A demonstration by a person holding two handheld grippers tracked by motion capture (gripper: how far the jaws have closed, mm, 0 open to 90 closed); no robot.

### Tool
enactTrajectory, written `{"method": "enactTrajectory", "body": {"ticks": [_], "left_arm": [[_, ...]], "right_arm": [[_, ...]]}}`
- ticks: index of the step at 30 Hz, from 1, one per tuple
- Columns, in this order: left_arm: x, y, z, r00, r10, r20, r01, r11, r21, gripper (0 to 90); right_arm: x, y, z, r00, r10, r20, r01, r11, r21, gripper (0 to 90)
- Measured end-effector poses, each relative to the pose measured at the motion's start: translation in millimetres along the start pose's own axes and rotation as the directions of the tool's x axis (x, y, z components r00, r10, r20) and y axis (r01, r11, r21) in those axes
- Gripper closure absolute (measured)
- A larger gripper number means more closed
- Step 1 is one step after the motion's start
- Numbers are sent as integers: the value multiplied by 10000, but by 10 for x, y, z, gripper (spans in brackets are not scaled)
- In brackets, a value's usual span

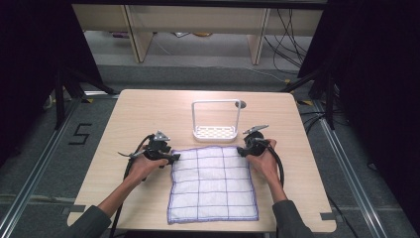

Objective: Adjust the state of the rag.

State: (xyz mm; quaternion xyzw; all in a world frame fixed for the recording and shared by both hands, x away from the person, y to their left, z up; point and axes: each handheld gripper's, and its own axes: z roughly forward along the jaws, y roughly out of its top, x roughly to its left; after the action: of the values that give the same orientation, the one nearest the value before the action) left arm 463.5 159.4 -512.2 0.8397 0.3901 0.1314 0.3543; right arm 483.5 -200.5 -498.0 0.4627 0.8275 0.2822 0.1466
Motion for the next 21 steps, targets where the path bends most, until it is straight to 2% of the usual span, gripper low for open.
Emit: {"method": "enactTrajectory", "body": {"ticks": [2,3,4,5,8,10,13,15,16,17,18,19,20,21], "left_arm": [[-11,5,-4,9997,240,53,-240,9997,-2,503],[-15,3,-5,9995,313,61,-312,9995,-20,566],[-17,0,0,9991,358,204,-357,9993,-88,597],[-19,2,0,9986,451,277,-448,9989,-109,642],[-28,1,-2,9973,637,359,-629,9978,-206,770],[-35,0,-9,9972,654,356,-642,9974,-338,831],[-43,12,-41,9958,824,408,-806,9958,-441,855],[-40,28,-73,9958,791,464,-764,9954,-576,860],[-35,37,-90,9952,862,462,-831,9944,-649,862],[-32,49,-109,9951,891,429,-858,9937,-726,863],[-29,65,-136,9950,912,396,-876,9924,-866,864],[-29,79,-156,9950,920,394,-881,9919,-914,864],[-32,94,-176,9951,897,412,-848,9906,-1071,865],[-34,111,-202,9949,932,392,-880,9891,-1185,865]], "right_arm": [[-4,-4,3,10000,-14,9,14,10000,-65,560],[-8,-10,9,10000,-3,-58,2,9999,-124,584],[2,-12,-3,9996,220,-182,-221,9997,-38,596],[-11,-15,-1,9997,88,-233,-90,9999,-102,618],[19,-16,-2,9986,301,-443,-307,9995,-117,740],[24,-27,8,9985,131,-528,-147,9994,-309,806],[39,-9,-17,9988,-279,-412,267,9992,-291,839],[43,3,-47,9985,-279,-475,258,9987,-432,846],[45,5,-56,9988,-239,-424,210,9975,-676,848],[40,18,-99,9987,-199,-469,169,9978,-642,849],[40,22,-120,9986,-128,-510,86,9967,-812,850],[20,32,-160,9981,-419,-448,372,9941,-1015,851],[36,35,-177,9986,-203,-493,142,9926,-1208,851],[18,46,-207,9976,-516,-459,444,9883,-1462,852]]}}
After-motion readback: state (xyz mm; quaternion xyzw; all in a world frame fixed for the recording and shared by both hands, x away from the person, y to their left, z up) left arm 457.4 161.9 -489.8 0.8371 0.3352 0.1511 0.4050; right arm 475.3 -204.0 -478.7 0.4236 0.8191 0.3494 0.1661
